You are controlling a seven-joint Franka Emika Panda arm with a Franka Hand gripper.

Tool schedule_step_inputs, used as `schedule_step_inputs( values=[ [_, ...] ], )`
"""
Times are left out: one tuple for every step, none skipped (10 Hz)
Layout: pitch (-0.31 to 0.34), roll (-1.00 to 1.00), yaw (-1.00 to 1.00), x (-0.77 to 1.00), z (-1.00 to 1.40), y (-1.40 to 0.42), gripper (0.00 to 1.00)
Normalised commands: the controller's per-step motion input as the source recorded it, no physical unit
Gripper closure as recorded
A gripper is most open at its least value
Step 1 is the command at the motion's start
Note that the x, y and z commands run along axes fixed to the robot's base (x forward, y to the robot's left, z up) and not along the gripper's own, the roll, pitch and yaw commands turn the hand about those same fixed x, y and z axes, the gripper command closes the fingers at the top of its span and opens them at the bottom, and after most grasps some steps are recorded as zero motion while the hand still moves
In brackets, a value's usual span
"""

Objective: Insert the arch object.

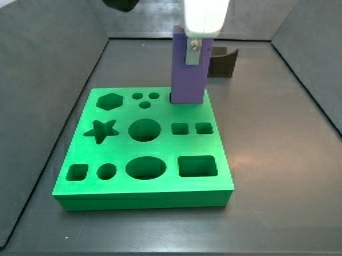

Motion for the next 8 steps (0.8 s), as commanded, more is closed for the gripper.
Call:
schedule_step_inputs(
  values=[
    [-0.15,-0.02,-0.08,-0.05,-0.28,0.07,1.0],
    [-0.183,0.0,0.0,-0.07,-0.31,0.12,1.0],
    [-0.223,-0.02,0.09,-0.05,-0.32,0.18,1.0],
    [-0.211,-0.02,0.09,-0.06,-0.27,0.13,1.0],
    [-0.223,-0.01,0.05,-0.12,-0.27,0.06,1.0],
    [-0.15,-0.05,0.0,-0.15,-0.12,0.0,1.0],
    [0.01,0.01,0.0,0.0,0.0,0.0,1.0],
    [0.0,0.0,0.0,0.0,0.0,0.0,1.0]
  ],
)
